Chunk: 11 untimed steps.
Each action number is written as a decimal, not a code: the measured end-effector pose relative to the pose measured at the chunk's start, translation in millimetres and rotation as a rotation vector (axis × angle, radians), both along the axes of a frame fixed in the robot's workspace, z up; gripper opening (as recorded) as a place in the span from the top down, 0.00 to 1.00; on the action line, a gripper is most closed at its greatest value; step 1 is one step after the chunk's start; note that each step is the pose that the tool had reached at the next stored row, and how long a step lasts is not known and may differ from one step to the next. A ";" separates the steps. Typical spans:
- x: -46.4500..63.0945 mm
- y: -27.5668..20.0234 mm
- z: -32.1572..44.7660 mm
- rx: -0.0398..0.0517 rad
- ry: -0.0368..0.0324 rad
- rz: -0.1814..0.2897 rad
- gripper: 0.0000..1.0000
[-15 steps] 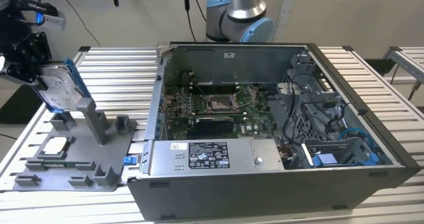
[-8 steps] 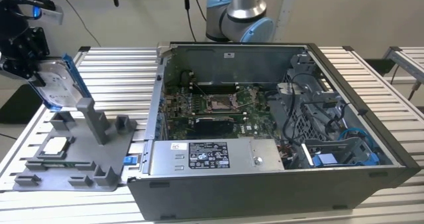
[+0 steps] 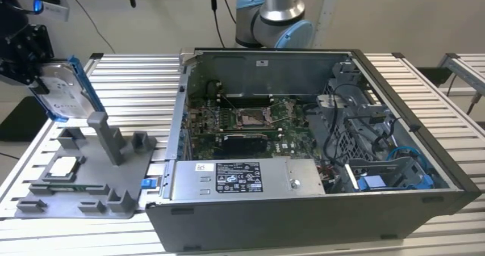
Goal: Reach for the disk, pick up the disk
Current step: 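Pick up the disk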
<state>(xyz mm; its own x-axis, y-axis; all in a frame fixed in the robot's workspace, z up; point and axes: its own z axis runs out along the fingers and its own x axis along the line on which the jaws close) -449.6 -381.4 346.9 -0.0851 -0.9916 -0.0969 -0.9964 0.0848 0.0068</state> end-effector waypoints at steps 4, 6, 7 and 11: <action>0.0 0.0 6.3 0.0001 -0.0001 0.000 1.00; 0.0 0.0 10.3 0.0001 -0.0001 0.000 1.00; 0.0 0.0 12.5 0.0000 -0.0001 0.000 1.00; 0.0 0.0 19.8 0.0001 -0.0001 0.000 1.00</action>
<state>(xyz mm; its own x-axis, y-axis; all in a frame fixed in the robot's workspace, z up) -449.6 -381.4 366.7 -0.0851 -0.9916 -0.0970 -0.9964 0.0849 0.0067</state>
